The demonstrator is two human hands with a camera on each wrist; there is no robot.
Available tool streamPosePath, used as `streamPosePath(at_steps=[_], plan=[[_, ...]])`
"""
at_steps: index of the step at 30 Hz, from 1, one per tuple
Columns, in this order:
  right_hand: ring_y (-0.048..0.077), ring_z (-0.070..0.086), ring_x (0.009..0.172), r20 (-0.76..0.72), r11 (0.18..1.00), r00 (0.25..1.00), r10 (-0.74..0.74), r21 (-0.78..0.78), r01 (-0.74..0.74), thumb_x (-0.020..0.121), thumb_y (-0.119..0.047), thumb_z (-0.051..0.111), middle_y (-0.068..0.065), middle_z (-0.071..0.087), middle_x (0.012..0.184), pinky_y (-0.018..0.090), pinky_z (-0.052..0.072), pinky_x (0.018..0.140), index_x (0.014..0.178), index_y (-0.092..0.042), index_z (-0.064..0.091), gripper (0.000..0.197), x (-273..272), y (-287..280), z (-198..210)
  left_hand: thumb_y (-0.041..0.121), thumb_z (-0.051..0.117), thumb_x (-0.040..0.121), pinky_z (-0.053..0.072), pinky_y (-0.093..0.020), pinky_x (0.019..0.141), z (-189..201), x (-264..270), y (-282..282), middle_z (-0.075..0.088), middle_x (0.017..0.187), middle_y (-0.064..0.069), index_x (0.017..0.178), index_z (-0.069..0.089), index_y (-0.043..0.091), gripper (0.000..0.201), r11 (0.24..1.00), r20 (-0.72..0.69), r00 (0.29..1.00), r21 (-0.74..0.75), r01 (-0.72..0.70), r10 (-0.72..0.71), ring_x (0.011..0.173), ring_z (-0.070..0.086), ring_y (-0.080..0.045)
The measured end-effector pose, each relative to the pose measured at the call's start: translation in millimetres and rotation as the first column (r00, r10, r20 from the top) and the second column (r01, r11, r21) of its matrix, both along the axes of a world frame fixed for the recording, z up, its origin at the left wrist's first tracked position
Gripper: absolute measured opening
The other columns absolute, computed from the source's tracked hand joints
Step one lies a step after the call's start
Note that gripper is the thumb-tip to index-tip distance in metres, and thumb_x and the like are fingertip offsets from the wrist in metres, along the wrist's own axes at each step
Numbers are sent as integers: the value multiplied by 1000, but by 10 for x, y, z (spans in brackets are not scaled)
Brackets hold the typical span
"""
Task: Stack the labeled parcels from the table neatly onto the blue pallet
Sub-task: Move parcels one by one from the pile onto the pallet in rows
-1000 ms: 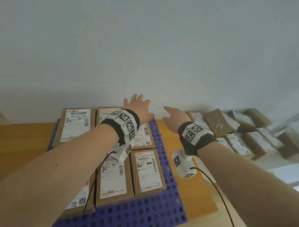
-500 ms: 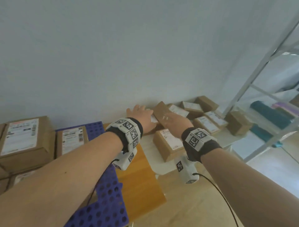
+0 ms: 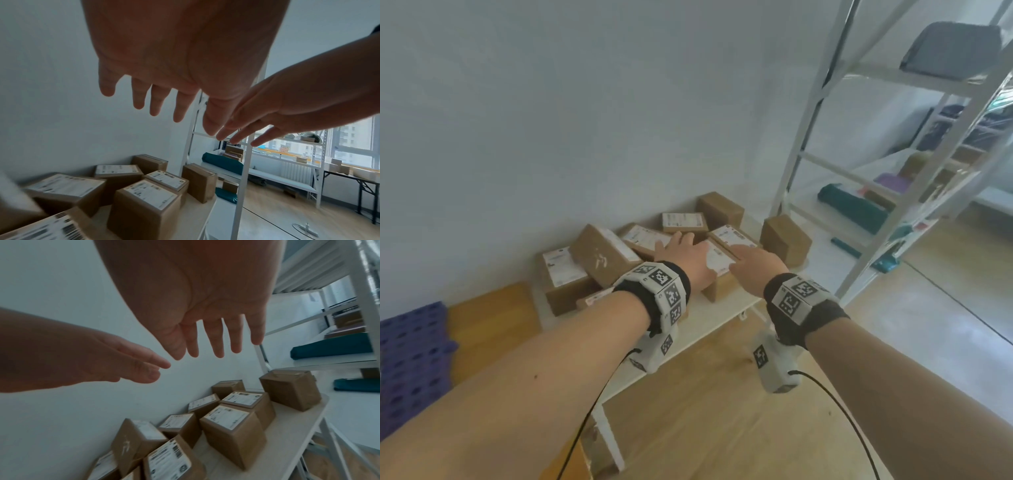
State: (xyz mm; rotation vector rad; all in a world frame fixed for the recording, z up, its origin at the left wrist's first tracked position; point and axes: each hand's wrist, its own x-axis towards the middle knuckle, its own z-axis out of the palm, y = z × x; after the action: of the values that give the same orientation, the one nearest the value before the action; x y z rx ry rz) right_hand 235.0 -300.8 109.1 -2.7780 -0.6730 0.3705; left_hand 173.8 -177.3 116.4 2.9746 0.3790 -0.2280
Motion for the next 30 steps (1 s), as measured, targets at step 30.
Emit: streamPosePath(at_steps=[30], plan=[[24,36,137,-295,960,913,-281,-82,269,99,-25,39,2,35,152,30,28,110,146,-24,31,49,4103,-869,-898,39,47,92,41,-43,101,-961,4379,-512,33,144,-11,144,31,18,58,975,-186,978,-217,49,-91,128,41,-31]])
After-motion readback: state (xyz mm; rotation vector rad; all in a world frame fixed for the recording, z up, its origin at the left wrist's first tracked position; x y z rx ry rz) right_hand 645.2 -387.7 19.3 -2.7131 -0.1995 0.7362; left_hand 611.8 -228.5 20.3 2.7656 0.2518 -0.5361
